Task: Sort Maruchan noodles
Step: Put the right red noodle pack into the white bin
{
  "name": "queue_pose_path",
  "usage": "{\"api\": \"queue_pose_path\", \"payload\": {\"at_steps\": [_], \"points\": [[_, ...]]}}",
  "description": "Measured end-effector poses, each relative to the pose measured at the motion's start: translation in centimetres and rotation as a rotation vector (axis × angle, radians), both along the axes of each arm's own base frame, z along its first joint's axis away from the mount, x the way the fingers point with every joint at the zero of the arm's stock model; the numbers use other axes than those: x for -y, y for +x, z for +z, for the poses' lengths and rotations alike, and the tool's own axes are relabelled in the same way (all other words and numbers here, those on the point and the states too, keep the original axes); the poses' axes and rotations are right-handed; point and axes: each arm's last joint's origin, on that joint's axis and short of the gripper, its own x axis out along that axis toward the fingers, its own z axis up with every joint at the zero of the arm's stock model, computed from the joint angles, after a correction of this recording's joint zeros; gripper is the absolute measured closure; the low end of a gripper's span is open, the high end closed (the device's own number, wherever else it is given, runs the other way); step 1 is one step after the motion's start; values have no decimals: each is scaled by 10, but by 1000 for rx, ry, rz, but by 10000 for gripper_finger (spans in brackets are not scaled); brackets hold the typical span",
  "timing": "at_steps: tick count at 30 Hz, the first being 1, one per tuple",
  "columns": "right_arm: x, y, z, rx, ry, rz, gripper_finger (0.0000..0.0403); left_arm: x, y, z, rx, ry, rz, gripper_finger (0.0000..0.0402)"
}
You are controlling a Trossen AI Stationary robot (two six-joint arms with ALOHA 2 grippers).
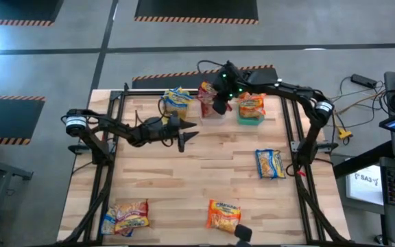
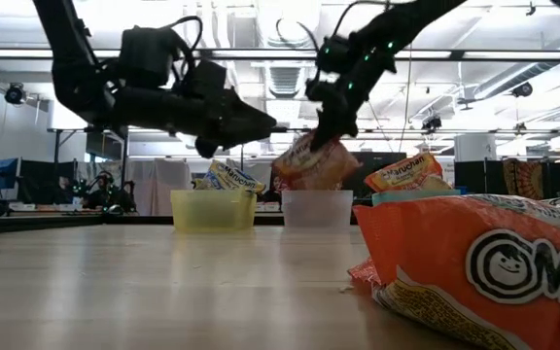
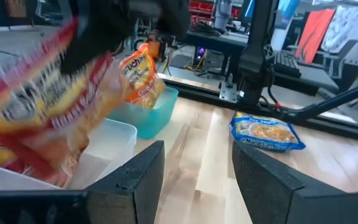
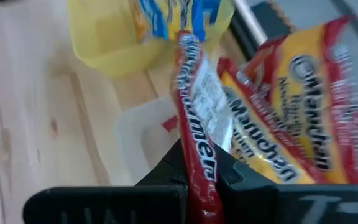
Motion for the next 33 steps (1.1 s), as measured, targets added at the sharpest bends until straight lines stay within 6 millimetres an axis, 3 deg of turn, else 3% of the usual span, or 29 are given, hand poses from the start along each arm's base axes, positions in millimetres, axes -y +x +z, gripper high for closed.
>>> {"api": "queue_pose_path", "payload": {"at_steps": [4, 20, 33], "points": [[8, 7, -18, -21, 9, 8, 394, 1, -5, -4, 5, -7, 24, 228], [29, 12, -44, -28, -16, -9, 394, 0, -5, -3, 6, -3, 35, 228], [29, 4, -29, -65, -5, -24, 390, 0, -5, -4, 2, 1, 34, 228]]}}
